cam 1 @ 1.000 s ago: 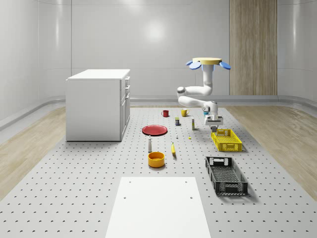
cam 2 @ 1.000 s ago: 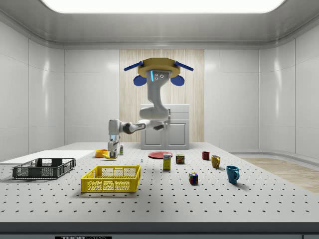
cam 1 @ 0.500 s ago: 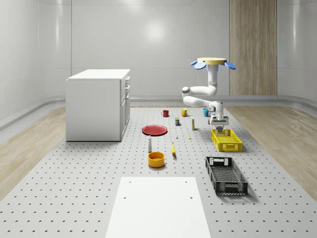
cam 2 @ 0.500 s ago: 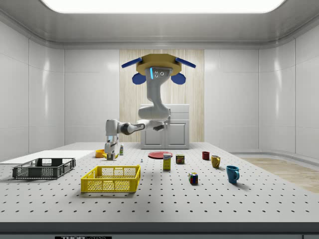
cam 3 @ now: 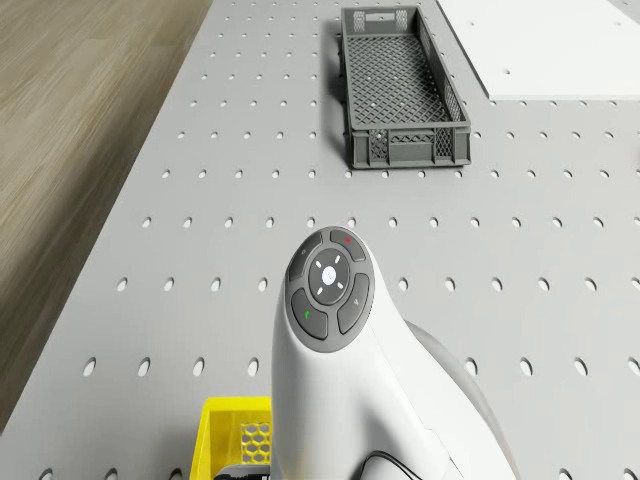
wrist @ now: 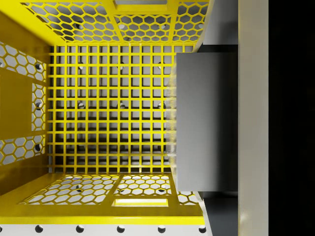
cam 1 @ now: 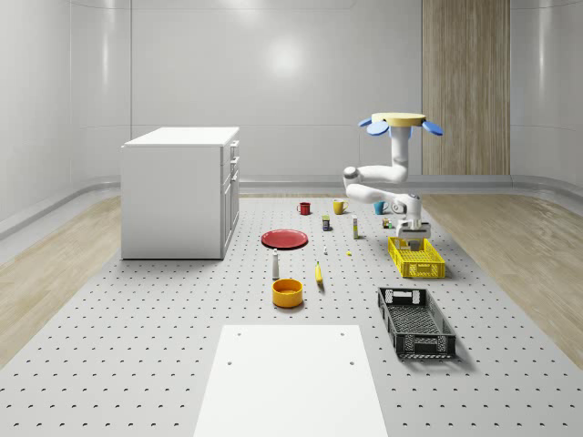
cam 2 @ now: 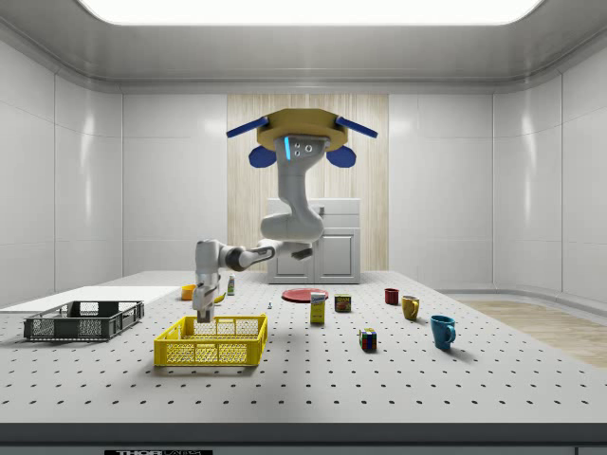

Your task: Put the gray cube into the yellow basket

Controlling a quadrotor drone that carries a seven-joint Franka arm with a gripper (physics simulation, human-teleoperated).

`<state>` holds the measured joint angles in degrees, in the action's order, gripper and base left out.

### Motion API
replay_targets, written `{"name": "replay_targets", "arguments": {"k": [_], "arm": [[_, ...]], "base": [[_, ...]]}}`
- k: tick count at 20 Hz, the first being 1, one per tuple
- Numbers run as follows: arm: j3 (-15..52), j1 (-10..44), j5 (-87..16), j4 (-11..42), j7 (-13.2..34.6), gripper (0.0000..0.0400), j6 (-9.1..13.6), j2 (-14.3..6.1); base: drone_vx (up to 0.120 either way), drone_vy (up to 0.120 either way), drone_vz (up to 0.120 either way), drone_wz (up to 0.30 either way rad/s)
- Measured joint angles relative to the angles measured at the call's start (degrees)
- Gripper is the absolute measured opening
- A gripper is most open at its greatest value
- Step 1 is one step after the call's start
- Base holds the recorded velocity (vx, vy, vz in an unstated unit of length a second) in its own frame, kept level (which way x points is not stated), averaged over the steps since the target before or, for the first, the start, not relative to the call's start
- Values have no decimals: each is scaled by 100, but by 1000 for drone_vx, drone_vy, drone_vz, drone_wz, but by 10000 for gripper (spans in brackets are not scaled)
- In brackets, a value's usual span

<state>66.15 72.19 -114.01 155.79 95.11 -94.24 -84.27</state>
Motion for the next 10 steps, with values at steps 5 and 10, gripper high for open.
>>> {"name": "replay_targets", "arguments": {"k": [5,10], "arm": [[-65,14,-59,-29,-1,250,-33,3],[-340,77,-313,-166,-9,250,-170,34]], "base": [[0,32,-8,0],[0,0,0,0]]}}
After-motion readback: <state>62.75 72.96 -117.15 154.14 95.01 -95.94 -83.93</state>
